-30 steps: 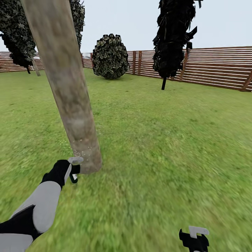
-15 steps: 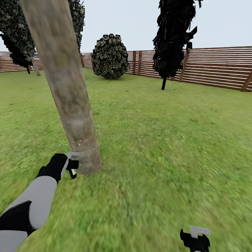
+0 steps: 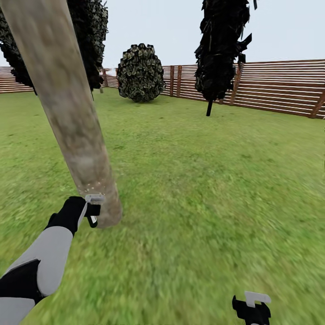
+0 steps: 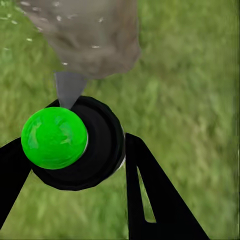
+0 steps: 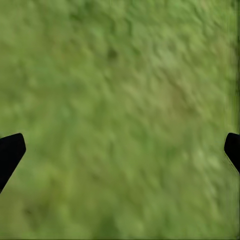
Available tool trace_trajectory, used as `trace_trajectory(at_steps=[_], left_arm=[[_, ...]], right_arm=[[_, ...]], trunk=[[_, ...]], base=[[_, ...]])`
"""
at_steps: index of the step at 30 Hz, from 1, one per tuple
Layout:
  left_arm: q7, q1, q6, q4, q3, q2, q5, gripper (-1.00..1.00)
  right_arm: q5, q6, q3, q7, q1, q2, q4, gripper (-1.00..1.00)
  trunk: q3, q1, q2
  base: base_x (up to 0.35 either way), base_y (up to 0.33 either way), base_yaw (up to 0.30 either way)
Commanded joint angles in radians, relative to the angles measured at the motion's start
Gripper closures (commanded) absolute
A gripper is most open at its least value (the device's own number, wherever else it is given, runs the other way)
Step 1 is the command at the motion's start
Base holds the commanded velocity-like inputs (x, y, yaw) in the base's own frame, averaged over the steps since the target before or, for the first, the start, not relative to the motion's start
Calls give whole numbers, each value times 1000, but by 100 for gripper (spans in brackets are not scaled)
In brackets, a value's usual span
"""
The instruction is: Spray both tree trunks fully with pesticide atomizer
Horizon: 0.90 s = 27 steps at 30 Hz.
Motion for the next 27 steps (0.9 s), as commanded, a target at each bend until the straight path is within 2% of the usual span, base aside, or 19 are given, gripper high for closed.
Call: trace_trajectory(at_steps=[1, 5, 12, 18, 22, 24, 27], left_arm=[[-9, -1, 3, -2, 6, -1, -11, 100], [-9, 0, 2, -2, 8, 3, -12, 100], [-7, 2, 1, -2, 8, 4, -13, 100], [2, 8, -2, 1, 7, 12, -19, 100], [6, 11, -3, 5, 6, 13, -20, 100], [7, 55, -11, 2, 6, 12, -21, 100], [7, 57, -9, 2, 4, 12, -21, 100]], right_arm=[[10, -4, -8, -3, -1, 1, 2, -100], [10, -4, -8, -3, -1, 1, 2, -100], [10, -4, -8, -3, -1, 1, 2, -100], [10, -4, -8, -3, -1, 1, 2, -100], [10, -4, -8, -3, -1, 1, 2, -100], [10, -4, -8, -4, -2, 0, 2, -100], [10, -4, -9, -4, -1, 0, 2, -100]], trunk=[[-1, 0, 0], [-1, 0, 0], [-1, 0, 0], [-1, 0, 0], [-1, 0, 0], [-1, 0, 0], [-1, 0, 0]], base=[[-5, -275, 0], [-1, -276, 77], [3, -276, 260], [186, -222, 267], [239, -187, 58], [113, -239, 3], [5, -275, 0]])
